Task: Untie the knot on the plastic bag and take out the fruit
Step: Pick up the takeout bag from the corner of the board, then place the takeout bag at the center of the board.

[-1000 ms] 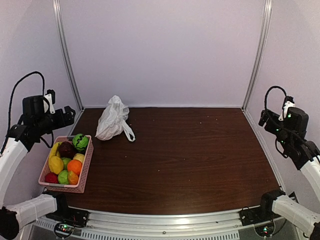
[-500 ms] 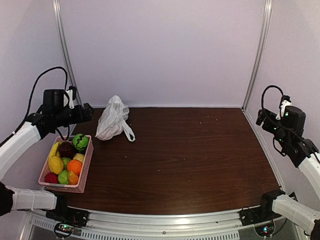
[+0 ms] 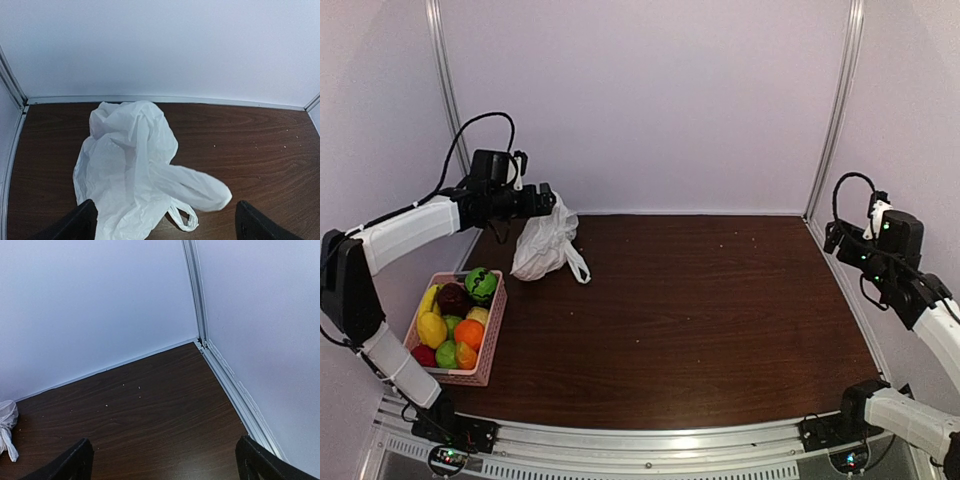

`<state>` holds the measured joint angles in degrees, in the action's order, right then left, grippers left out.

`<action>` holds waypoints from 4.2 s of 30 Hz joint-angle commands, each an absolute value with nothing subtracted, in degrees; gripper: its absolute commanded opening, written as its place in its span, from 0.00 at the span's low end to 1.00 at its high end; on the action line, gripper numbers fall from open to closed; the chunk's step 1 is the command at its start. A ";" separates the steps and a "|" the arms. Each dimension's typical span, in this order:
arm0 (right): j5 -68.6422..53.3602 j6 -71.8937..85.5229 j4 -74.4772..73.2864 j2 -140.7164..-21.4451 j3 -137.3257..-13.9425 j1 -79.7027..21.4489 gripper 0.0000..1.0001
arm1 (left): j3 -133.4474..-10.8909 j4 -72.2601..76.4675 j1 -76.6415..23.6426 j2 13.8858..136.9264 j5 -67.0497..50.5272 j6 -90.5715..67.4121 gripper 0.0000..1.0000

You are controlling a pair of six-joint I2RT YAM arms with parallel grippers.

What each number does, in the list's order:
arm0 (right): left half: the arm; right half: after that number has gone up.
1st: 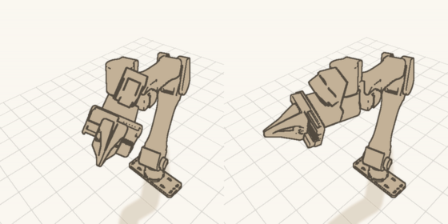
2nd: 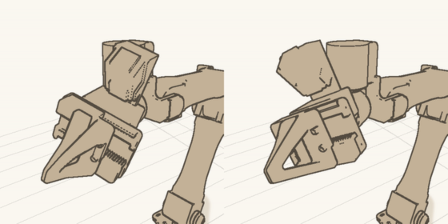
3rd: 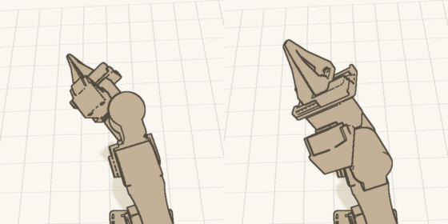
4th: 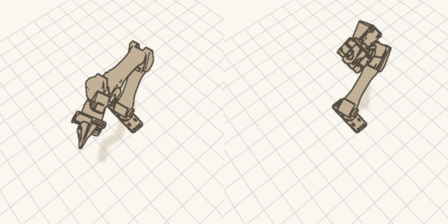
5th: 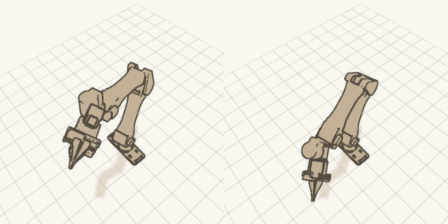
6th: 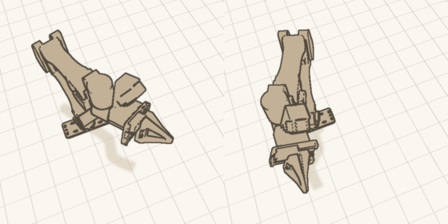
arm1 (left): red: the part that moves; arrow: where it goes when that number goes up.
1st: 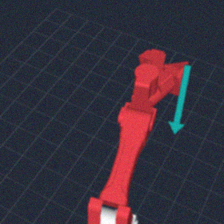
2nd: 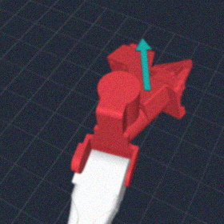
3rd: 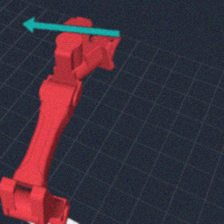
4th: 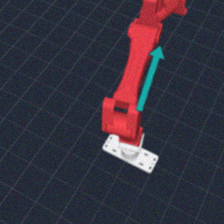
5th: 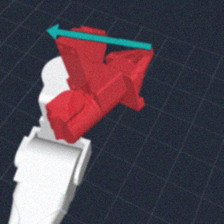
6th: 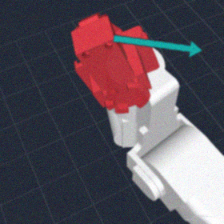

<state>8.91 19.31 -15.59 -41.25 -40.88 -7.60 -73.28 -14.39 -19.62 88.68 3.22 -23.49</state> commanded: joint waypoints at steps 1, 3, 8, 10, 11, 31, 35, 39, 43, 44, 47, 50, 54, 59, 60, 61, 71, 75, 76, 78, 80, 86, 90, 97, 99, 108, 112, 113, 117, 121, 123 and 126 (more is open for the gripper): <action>7.56 18.72 -15.60 -41.97 -42.58 -7.11 1.00 | -78.83 -11.16 -20.04 93.77 2.76 -23.30 0.98; 7.50 18.70 -15.63 -42.34 -42.71 -7.06 1.00 | -80.68 -11.31 -20.04 96.53 2.24 -23.38 0.98; 7.38 18.80 -15.56 -43.03 -42.74 -7.12 1.00 | -88.41 -16.58 -19.95 104.50 2.33 -23.53 0.98; 7.10 18.84 -15.64 -43.27 -42.79 -7.12 1.00 | -91.30 -18.47 -19.87 107.52 3.22 -23.93 0.98; 6.98 18.95 -15.64 -43.32 -42.80 -7.11 1.00 | -92.49 -19.27 -19.86 108.78 3.61 -24.14 0.98; 6.13 20.90 -13.23 -46.97 -41.78 -7.10 1.00 | -100.35 -29.48 -22.02 123.75 18.11 -18.48 0.87; 5.88 21.57 -12.67 -47.30 -41.40 -7.06 1.00 | -101.59 -31.49 -22.73 126.67 21.39 -16.67 0.81; 5.58 21.92 -12.70 -47.50 -41.55 -7.14 1.00 | -101.63 -31.45 -22.94 128.86 24.84 -15.47 0.72; 5.56 22.12 -13.08 -47.37 -41.79 -7.07 1.00 | -101.70 -31.38 -23.07 129.12 25.72 -15.08 0.52; 5.68 22.14 -13.16 -47.33 -41.83 -7.07 1.00 | -101.51 -31.38 -23.18 128.70 25.66 -15.29 0.46; 6.04 22.57 -13.35 -47.28 -41.77 -7.12 1.00 | -100.36 -29.89 -23.67 126.36 24.48 -15.64 0.24; 5.98 22.80 -13.47 -47.28 -41.85 -7.12 1.00 | -98.31 -26.81 -23.90 122.39 21.06 -15.54 0.07; 5.98 22.66 -13.92 -47.07 -42.09 -7.12 1.00 | -95.38 -23.54 -23.99 115.77 17.84 -16.17 0.00; 5.72 22.44 -14.39 -46.76 -42.51 -7.10 1.00 | -91.65 -20.45 -24.16 105.94 8.77 -16.64 0.00; 5.59 22.33 -14.52 -46.74 -42.58 -7.12 1.00 | -90.90 -19.95 -24.29 104.25 6.40 -16.69 0.00; 5.28 22.21 -14.67 -46.68 -42.73 -7.12 1.00 | -90.16 -19.54 -24.71 102.52 4.30 -16.67 0.00; -0.57 18.41 -15.27 -46.49 -44.19 -7.12 1.00 | -81.57 -18.72 -31.95 89.45 -17.86 -12.74 0.00; -4.76 17.26 -14.92 -47.34 -44.62 -7.12 1.00 | -78.60 -18.66 -35.16 87.20 -24.85 -12.78 0.00; -5.77 17.15 -14.80 -47.60 -44.69 -7.12 1.00 | -78.09 -18.47 -36.01 86.99 -26.41 -12.98 0.00; -7.35 17.14 -14.77 -48.12 -44.80 -7.12 1.00 | -77.31 -18.05 -38.40 87.13 -28.82 -13.43 0.00; -8.21 17.37 -14.83 -48.18 -44.76 -7.12 1.00 | -76.56 -16.96 -40.69 87.31 -31.10 -13.68 0.00; -10.12 18.73 -14.76 -47.88 -43.87 -7.14 1.00 | -73.09 -8.77 -44.92 90.37 -39.06 -16.89 0.00; -14.40 19.85 -14.31 -48.60 -43.02 -7.20 1.00 | -70.64 -1.63 -47.02 93.81 -43.88 -20.63 0.00; -22.31 21.14 -13.32 -52.54 -42.55 -8.78 1.00 | -68.68 -1.09 -47.55 103.78 -38.65 -17.75 0.00; -22.05 20.44 -14.73 -53.66 -43.15 -10.16 1.00 | -68.79 -1.47 -47.50 105.56 -35.33 -17.46 0.00; -18.92 19.74 -15.18 -52.16 -43.43 -15.28 1.00 | -67.64 1.42 -47.54 102.44 -23.19 -19.60 0.53; -19.67 19.23 -14.42 -50.87 -42.84 -16.71 1.00 | -63.90 3.19 -47.55 95.11 -14.90 -19.41 0.77; -19.82 19.17 -14.05 -50.55 -42.65 -17.29 1.00 | -62.35 4.09 -47.55 93.00 -13.06 -19.54 0.82; -20.30 18.24 -12.95 -50.34 -42.91 -19.88 1.00 | -58.86 3.11 -47.54 85.96 -6.72 -20.49 0.93; -18.93 17.12 -13.18 -52.08 -43.96 -23.16 0.99 | -56.22 -1.77 -47.67 81.63 -3.98 -25.16 0.94; -17.61 16.74 -13.00 -53.02 -44.20 -25.08 0.98 | -54.07 -3.08 -48.19 79.26 -3.48 -28.70 0.94; -15.20 16.43 -12.56 -54.22 -44.08 -27.89 0.96 | -51.60 -6.09 -50.09 76.49 -3.32 -34.84 0.94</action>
